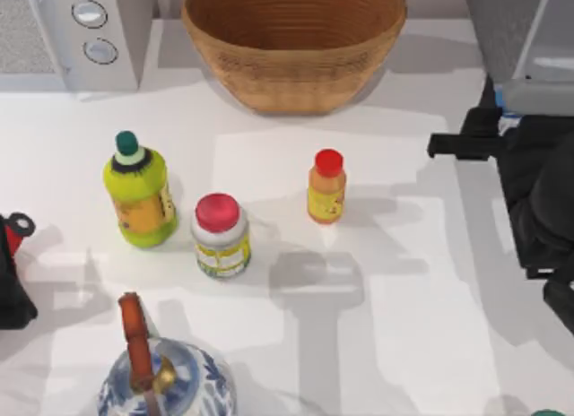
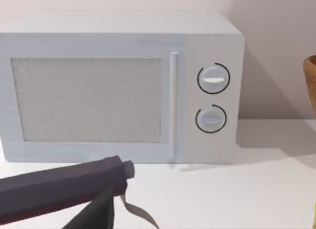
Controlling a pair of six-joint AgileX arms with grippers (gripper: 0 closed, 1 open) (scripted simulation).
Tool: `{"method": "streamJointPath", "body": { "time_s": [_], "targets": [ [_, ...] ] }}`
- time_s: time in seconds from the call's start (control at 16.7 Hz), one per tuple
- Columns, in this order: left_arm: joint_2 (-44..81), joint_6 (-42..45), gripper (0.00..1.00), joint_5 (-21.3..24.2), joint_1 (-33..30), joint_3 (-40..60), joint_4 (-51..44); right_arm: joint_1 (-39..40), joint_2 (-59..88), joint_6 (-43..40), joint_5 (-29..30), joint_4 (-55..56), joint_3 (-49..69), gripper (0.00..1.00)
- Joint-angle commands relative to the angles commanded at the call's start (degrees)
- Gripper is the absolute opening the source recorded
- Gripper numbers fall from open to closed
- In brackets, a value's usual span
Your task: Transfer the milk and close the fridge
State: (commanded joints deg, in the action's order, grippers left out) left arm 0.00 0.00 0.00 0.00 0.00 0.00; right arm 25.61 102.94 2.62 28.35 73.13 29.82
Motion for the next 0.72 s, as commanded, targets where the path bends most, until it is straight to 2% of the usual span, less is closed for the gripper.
{"method": "streamJointPath", "body": {
  "time_s": [0.18, 0.36, 0.54, 0.72],
  "targets": [
    [0.0, 0.0, 1.0, 0.0, 0.0, 0.0, 0.0, -11.63, -6.99, -0.66, -13.57, -3.43, -2.74, 0.0],
    [0.0, 0.0, 1.0, 0.0, 0.0, 0.0, 0.0, -20.66, -13.48, -1.33, -22.39, -7.07, -5.67, 0.0],
    [0.0, 0.0, 1.0, 0.0, 0.0, 0.0, 0.0, -24.63, -16.62, -1.69, -25.96, -9.21, -7.38, 0.0],
    [0.0, 0.0, 1.0, 0.0, 0.0, 0.0, 0.0, -24.78, -16.72, -1.71, -26.09, -9.3, -7.45, 0.0]
  ]
}}
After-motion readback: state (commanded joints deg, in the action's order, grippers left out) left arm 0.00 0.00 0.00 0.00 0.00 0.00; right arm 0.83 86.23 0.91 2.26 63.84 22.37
